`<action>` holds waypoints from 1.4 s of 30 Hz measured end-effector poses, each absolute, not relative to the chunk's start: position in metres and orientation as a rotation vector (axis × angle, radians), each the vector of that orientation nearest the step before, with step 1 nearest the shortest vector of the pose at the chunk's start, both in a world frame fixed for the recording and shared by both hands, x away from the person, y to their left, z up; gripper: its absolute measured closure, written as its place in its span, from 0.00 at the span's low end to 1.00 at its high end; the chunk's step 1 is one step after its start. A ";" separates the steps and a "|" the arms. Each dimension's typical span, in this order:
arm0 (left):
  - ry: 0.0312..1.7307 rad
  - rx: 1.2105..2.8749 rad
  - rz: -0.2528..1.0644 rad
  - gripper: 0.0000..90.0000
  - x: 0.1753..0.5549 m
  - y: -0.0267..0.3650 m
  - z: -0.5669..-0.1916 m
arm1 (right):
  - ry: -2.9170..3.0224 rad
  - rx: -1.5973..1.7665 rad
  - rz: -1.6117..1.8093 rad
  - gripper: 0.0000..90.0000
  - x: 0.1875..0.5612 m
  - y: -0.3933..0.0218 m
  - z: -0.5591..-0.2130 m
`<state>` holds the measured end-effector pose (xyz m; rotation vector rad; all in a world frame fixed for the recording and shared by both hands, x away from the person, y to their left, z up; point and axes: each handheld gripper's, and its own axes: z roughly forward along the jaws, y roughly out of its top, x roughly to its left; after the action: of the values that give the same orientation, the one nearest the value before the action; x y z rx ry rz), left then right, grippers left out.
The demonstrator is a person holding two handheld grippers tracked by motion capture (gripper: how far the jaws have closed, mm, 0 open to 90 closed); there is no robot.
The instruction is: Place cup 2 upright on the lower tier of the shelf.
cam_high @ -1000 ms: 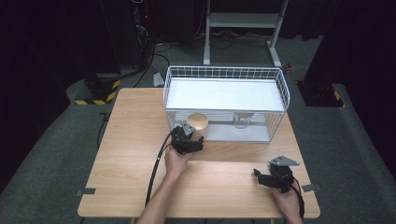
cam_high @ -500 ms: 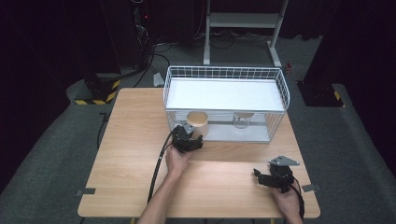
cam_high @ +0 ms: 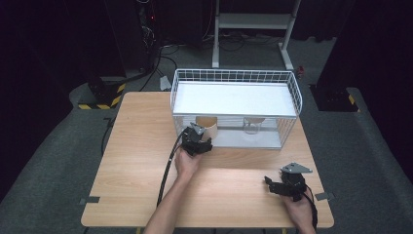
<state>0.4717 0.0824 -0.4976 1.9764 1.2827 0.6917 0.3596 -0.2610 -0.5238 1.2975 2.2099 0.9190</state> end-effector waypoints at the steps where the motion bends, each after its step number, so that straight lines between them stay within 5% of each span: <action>1: 1.287 1.976 0.691 0.36 0.472 0.082 -0.498 | 2.208 1.303 0.919 0.25 0.359 -0.261 -0.524; 42: 1.361 1.953 0.647 0.56 0.500 0.071 -0.501 | 2.207 1.308 0.918 0.25 0.359 -0.260 -0.524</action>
<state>0.5002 0.0707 -0.5013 1.9534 1.3606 0.6471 0.3591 -0.2605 -0.5236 1.3079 2.2071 0.9182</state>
